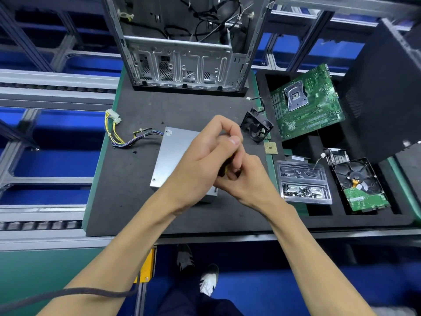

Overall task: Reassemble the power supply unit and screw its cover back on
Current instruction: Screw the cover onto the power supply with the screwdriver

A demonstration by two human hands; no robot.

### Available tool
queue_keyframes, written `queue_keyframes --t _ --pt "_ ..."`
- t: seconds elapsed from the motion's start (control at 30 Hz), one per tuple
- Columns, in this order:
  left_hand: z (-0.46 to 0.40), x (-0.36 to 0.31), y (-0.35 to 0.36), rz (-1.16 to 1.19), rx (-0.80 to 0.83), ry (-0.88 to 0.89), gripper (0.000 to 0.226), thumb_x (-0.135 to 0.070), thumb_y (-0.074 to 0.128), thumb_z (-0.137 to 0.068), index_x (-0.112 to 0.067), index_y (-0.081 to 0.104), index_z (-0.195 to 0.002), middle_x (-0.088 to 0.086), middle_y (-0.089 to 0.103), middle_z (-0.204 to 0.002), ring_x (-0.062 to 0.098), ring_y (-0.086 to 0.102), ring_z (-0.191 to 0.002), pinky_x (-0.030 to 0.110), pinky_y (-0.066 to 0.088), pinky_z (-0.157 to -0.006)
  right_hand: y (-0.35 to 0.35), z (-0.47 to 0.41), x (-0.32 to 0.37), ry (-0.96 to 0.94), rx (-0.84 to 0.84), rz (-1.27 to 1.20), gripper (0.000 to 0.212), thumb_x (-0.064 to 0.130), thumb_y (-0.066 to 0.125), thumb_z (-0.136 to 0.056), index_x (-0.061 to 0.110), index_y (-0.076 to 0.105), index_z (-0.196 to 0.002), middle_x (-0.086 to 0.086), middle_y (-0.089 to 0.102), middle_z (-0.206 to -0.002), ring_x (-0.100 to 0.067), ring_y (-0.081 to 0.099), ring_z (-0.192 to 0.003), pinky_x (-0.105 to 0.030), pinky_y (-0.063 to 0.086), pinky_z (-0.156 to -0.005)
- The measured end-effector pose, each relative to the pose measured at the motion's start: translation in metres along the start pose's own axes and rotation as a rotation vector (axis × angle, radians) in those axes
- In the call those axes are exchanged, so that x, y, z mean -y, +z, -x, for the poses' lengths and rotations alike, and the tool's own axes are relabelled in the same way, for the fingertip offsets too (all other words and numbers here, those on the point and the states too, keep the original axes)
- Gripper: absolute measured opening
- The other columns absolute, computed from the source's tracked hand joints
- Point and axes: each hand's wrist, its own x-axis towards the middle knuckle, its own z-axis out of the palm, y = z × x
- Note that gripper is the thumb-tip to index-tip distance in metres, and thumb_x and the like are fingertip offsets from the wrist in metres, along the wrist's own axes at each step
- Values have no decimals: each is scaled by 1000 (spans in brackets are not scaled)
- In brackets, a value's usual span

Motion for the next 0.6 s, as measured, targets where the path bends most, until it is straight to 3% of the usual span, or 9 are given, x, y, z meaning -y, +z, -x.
queue_keyframes --t 0.17,0.37,0.47,0.53,0.6 --pt "0 1 -1 -44 -11 8 7 -15 41 -102 -14 45 -96 -9 39 -56 15 36 -55 23 39 -59 -4 7 -3 -31 129 -145 24 28 70 -83 49 61 -77 17 51 -65 -2 41 -59 -11 36 -60" --pt "1 0 1 -27 -19 1 7 -18 43 -101 -16 46 -96 7 46 -61 42 45 -63 31 44 -63 -1 6 1 -3 -10 -73 25 41 76 -74 45 52 -68 1 49 -60 -5 42 -58 -18 40 -58" --pt "1 1 3 -43 -38 11 7 -16 43 -101 -16 47 -95 1 37 -57 23 37 -57 28 43 -60 -2 5 5 -18 48 -60 20 35 73 -76 45 56 -76 16 47 -57 -5 40 -58 -26 41 -57" --pt "2 2 2 -45 -41 15 7 -14 41 -101 -15 46 -95 -2 35 -55 17 34 -55 20 41 -57 -6 8 3 -31 110 -126 18 26 69 -81 42 60 -80 19 48 -61 -5 40 -61 -20 38 -59" --pt "2 2 1 -45 -49 12 7 -14 41 -101 -15 45 -95 -2 38 -54 21 37 -55 21 42 -57 -7 11 1 -30 104 -161 27 21 70 -83 45 60 -75 19 48 -63 -4 40 -61 -14 36 -61"
